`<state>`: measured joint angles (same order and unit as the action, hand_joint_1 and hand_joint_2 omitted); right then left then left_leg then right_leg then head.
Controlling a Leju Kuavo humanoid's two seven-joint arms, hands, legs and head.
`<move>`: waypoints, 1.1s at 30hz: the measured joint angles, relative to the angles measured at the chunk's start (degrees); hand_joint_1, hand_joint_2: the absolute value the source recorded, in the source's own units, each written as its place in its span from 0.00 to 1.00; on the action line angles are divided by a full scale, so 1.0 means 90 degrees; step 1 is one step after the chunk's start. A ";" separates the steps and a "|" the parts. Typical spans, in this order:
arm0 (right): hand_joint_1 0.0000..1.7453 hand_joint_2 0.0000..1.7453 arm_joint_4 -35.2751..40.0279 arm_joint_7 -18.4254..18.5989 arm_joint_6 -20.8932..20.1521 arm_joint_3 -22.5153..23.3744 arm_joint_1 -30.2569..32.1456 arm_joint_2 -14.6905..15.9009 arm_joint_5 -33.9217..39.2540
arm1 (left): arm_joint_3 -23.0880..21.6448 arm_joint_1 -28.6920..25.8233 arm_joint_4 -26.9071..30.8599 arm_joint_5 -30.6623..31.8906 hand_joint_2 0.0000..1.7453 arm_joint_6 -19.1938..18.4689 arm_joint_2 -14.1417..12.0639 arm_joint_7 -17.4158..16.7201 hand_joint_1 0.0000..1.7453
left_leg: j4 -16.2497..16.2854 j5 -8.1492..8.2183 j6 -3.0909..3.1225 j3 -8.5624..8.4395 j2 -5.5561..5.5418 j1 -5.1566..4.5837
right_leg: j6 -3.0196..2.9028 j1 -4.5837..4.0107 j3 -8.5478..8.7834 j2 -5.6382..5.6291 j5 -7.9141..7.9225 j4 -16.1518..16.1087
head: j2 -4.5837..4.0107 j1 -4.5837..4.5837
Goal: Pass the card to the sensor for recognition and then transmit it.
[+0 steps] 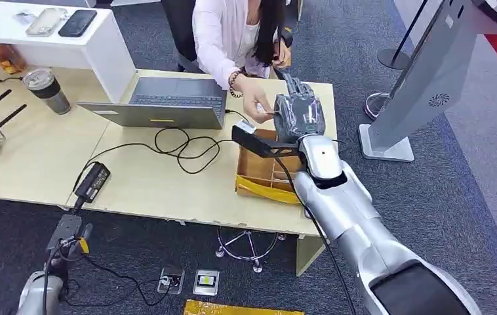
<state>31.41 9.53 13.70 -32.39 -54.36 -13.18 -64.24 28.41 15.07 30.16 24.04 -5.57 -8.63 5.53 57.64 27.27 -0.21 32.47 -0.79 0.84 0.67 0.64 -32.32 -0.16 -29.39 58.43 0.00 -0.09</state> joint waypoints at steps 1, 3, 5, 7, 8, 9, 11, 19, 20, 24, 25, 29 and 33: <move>1.00 1.00 -0.0024 0.0000 -0.0002 0.0000 -0.0006 -0.0005 -0.0015 | -0.0007 0.0005 -0.0007 0.0000 0.00 0.0000 0.0000 -0.0002 0.00 | 0.0000 0.0000 0.0000 0.0001 -0.0001 0.0000 | 0.0000 0.0000 0.0000 0.0000 0.0000 0.0000 | 0.0000 0.0002; 1.00 1.00 -0.0073 0.0007 -0.0015 0.0000 -0.0011 -0.0010 -0.0034 | -0.0015 0.0010 -0.0017 0.0000 0.00 0.0000 0.0000 -0.0007 0.00 | 0.0000 0.0000 0.0000 0.0001 -0.0005 0.0000 | 0.0000 0.0000 0.0001 0.0001 0.0000 0.0000 | 0.0000 0.0002; 1.00 1.00 -0.0107 0.0017 -0.0015 0.0000 -0.0012 -0.0012 -0.0041 | -0.0015 0.0014 -0.0031 0.0000 0.00 0.0000 -0.0002 -0.0007 0.00 | 0.0000 0.0000 0.0000 0.0003 -0.0005 0.0000 | 0.0000 0.0000 0.0000 0.0001 0.0000 0.0000 | 0.0000 0.0000; 1.00 1.00 -0.0141 0.0019 -0.0015 0.0000 -0.0014 -0.0022 -0.0061 | -0.0017 0.0025 -0.0046 0.0000 0.00 0.0000 -0.0002 -0.0007 0.00 | 0.0000 0.0000 0.0000 0.0003 -0.0005 0.0000 | 0.0000 0.0000 0.0000 0.0001 0.0000 0.0000 | 0.0000 0.0002; 1.00 1.00 -0.0155 0.0019 -0.0015 0.0000 -0.0015 -0.0024 -0.0066 | -0.0017 0.0030 -0.0051 0.0000 0.00 0.0000 -0.0002 -0.0007 0.00 | 0.0000 0.0000 0.0000 0.0004 -0.0004 0.0000 | 0.0000 0.0000 0.0000 0.0001 0.0000 0.0000 | 0.0000 0.0000; 1.00 1.00 -0.0172 0.0019 -0.0015 0.0000 -0.0018 -0.0029 -0.0068 | -0.0017 0.0037 -0.0058 0.0000 0.00 -0.0002 -0.0002 -0.0010 0.00 | 0.0000 0.0001 0.0000 0.0004 -0.0004 0.0000 | 0.0000 0.0000 0.0000 0.0001 0.0000 0.0000 | 0.0000 0.0000; 0.00 0.00 -0.0199 0.0019 -0.0034 0.0000 -0.0030 -0.0046 -0.0087 | -0.0019 0.0046 -0.0070 0.0000 0.00 -0.0002 -0.0002 -0.0010 0.00 | 0.0000 0.0001 0.0000 0.0004 -0.0004 0.0000 | 0.0000 0.0000 0.0000 0.0001 -0.0001 0.0000 | 0.0000 0.0002; 0.00 0.00 -0.0245 -0.0003 -0.0221 0.0000 -0.0054 -0.0095 -0.0197 | -0.0073 0.0091 -0.0112 0.0000 0.00 -0.0017 -0.0005 -0.0036 0.00 | 0.0000 0.0001 0.0000 0.0000 -0.0002 0.0000 | -0.0001 0.0000 0.0000 0.0000 0.0000 0.0000 | 0.0000 0.0002; 0.00 0.00 -0.0245 -0.0024 -0.0209 0.0000 -0.0054 -0.0095 -0.0216 | -0.0078 0.0092 -0.0114 0.0000 0.00 -0.0017 -0.0005 -0.0039 0.00 | 0.0000 0.0000 -0.0001 -0.0001 -0.0002 0.0000 | -0.0001 0.0000 0.0000 0.0000 0.0000 0.0000 | 0.0000 0.0000; 0.00 0.00 -0.0243 -0.0065 -0.0168 0.0000 -0.0053 -0.0092 -0.0301 | -0.0109 0.0091 -0.0114 0.0000 0.00 -0.0019 -0.0010 -0.0039 0.00 | 0.0000 -0.0001 -0.0002 0.0000 -0.0002 0.0000 | -0.0001 0.0000 0.0000 0.0000 0.0000 0.0001 | 0.0000 0.0002; 0.00 0.00 -0.0243 -0.0073 -0.0160 0.0002 -0.0053 -0.0092 -0.0308 | -0.0121 0.0091 -0.0116 0.0000 0.00 -0.0019 -0.0014 -0.0041 0.00 | 0.0000 -0.0001 -0.0002 0.0000 -0.0002 0.0000 | -0.0001 0.0000 0.0000 0.0000 0.0000 0.0001 | 0.0000 0.0002; 0.00 0.00 -0.0243 -0.0124 -0.0087 0.0024 -0.0052 -0.0065 -0.0355 | -0.0129 0.0091 -0.0117 -0.0007 0.00 -0.0024 -0.0041 -0.0041 0.00 | 0.0000 -0.0001 -0.0002 0.0000 -0.0001 0.0000 | -0.0001 0.0000 -0.0002 -0.0002 0.0000 0.0001 | 0.0000 0.0002; 0.00 0.00 -0.0231 -0.0241 0.0129 0.0148 -0.0049 0.0049 -0.0260 | -0.0129 0.0070 -0.0119 -0.0034 0.00 -0.0007 -0.0056 -0.0041 0.00 | 0.0001 -0.0001 -0.0002 0.0000 -0.0001 0.0000 | -0.0001 0.0000 -0.0002 -0.0007 0.0000 -0.0001 | 0.0000 0.0002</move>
<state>29.33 7.36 14.87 -31.06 -54.80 -12.74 -66.57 27.26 15.70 29.09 23.74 -5.64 -9.14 5.16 57.65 27.26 -0.23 32.47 -0.80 0.84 0.66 0.64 -32.34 -0.23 -29.39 58.43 0.00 -0.07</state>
